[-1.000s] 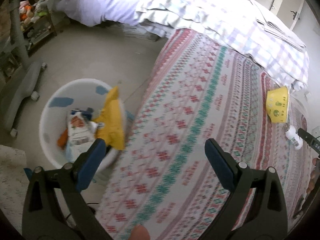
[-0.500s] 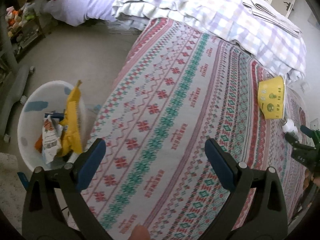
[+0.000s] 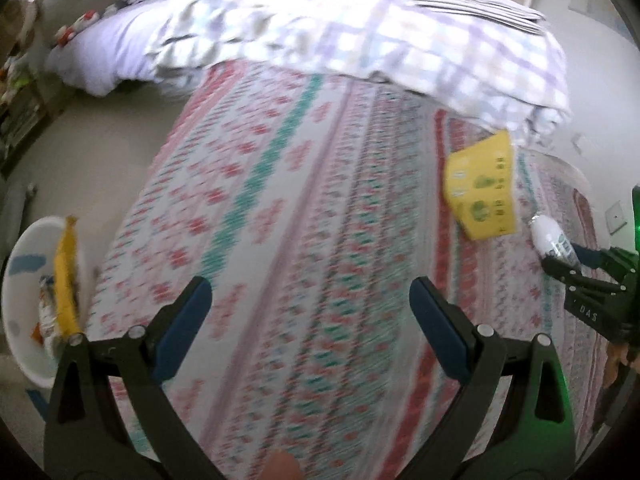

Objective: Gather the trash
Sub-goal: 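Grasp the yellow paper cup with the left tool while the right grasps the white bottle, then carry the yellow cup and white bottle over the wastebasket with both tools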

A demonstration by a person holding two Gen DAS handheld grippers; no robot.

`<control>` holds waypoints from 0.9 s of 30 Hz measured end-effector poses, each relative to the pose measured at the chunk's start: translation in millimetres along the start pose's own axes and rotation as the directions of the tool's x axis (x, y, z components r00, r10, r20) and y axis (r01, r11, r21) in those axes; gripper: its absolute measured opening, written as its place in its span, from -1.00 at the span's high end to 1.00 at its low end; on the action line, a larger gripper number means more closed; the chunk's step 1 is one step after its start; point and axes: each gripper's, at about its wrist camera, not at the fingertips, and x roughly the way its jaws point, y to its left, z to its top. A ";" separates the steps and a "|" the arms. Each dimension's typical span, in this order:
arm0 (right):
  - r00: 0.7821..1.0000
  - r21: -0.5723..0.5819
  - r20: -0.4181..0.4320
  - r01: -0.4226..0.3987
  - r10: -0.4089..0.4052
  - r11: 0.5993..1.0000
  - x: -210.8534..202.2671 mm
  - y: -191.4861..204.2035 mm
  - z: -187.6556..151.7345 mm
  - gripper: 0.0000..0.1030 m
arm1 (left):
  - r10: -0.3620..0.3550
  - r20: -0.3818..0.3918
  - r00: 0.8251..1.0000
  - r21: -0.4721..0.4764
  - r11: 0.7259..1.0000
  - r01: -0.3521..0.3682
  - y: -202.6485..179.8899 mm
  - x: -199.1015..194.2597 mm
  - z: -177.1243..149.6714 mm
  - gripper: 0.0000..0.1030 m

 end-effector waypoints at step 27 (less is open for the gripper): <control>0.972 0.304 -0.032 -0.214 0.234 0.928 -7.3 -55.0 -31.8 0.18 | -0.176 0.153 0.972 0.168 0.974 0.150 -105.8 30.7 14.8 0.53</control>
